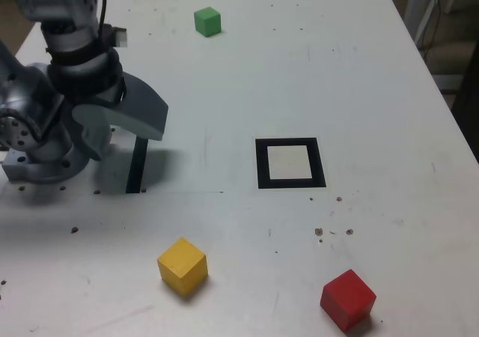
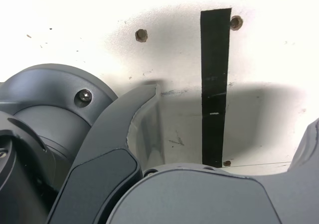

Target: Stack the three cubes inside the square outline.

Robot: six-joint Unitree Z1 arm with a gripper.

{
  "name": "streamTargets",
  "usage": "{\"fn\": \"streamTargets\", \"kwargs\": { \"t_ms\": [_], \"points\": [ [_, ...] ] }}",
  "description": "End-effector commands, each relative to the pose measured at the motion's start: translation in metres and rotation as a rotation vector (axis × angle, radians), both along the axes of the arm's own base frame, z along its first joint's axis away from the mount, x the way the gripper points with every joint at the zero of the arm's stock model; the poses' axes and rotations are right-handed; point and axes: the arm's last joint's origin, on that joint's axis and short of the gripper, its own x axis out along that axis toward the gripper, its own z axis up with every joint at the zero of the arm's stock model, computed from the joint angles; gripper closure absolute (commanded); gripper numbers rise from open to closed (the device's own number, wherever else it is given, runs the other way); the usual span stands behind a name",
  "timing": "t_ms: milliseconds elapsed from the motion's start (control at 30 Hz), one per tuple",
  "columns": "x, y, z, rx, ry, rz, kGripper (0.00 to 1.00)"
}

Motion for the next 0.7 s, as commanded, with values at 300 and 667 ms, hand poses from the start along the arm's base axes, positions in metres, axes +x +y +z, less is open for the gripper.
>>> {"fn": "streamTargets", "kwargs": {
  "t_ms": [300,667],
  "points": [
    [-0.002,0.0,0.005,-0.003,0.039,-0.003,0.0],
    [0.027,-0.003,0.041,-0.001,0.005,-0.019,0.0]
  ]
}}
